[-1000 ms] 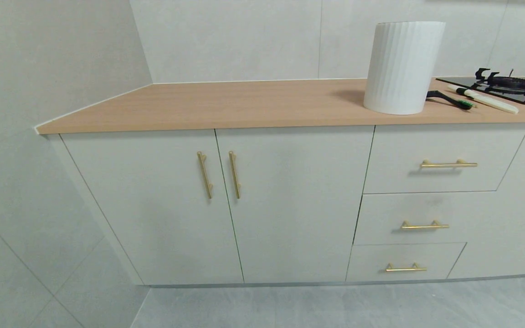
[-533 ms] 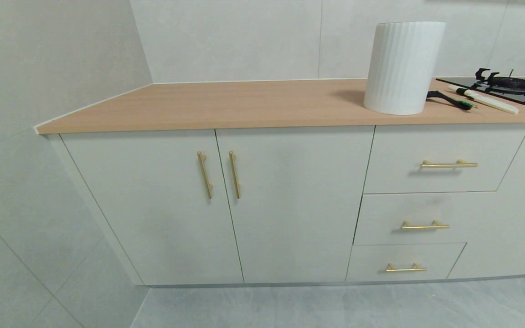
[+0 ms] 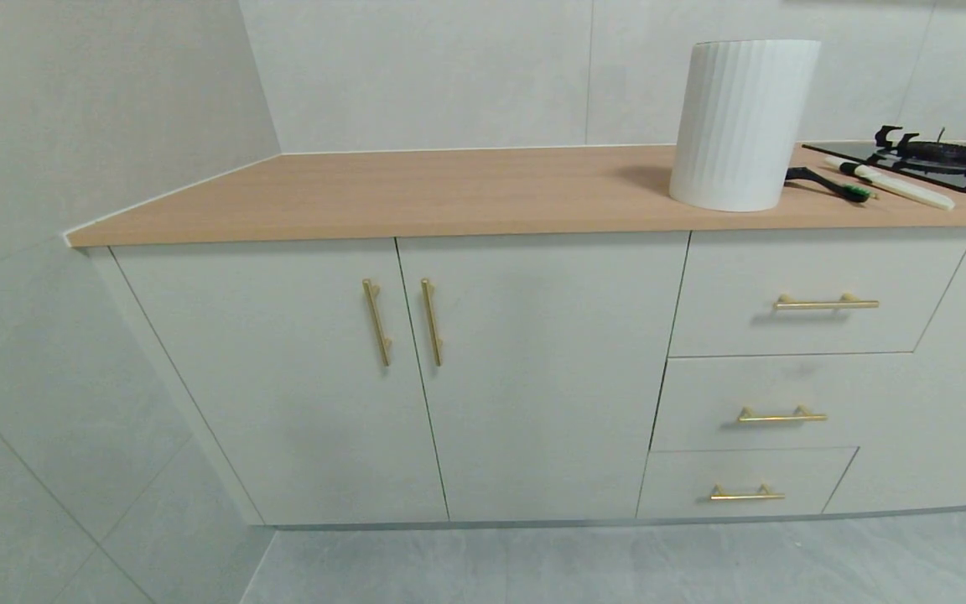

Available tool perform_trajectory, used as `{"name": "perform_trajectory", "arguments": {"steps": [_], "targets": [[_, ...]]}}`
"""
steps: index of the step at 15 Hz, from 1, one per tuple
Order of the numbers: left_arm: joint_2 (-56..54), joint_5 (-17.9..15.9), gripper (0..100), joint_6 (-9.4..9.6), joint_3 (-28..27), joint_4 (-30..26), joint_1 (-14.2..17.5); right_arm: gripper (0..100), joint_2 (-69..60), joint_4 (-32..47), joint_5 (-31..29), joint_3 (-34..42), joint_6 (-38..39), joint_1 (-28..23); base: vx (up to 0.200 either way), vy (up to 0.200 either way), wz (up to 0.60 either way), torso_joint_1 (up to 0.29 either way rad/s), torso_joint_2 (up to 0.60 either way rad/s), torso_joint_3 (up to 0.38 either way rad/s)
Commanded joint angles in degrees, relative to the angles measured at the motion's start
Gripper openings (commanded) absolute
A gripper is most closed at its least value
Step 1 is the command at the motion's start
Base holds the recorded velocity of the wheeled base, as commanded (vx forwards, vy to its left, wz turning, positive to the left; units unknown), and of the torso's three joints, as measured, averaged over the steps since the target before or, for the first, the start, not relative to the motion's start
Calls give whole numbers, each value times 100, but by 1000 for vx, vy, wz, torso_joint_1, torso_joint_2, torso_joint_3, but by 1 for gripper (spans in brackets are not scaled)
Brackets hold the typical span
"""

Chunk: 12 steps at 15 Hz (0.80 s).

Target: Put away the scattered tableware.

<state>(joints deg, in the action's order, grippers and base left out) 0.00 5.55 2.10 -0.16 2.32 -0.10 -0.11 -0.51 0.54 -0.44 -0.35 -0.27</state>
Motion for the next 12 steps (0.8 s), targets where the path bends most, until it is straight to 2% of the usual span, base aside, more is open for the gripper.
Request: {"name": "perform_trajectory", "arguments": {"steps": [1,3,10,12], "targets": [[0,-229,100,-16,16,-12,1,100,20,95,140,35,-70,9,0,0,0,0,0,0],[0,-484,100,28,7,-249,1,100,20,60,149,44,-70,9,0,0,0,0,0,0],[0,-607,100,36,7,-249,1,100,20,60,140,44,9,9,0,0,0,0,0,0],[0,-616,100,-34,7,-249,1,100,11,51,140,44,9,9,0,0,0,0,0,0]]}}
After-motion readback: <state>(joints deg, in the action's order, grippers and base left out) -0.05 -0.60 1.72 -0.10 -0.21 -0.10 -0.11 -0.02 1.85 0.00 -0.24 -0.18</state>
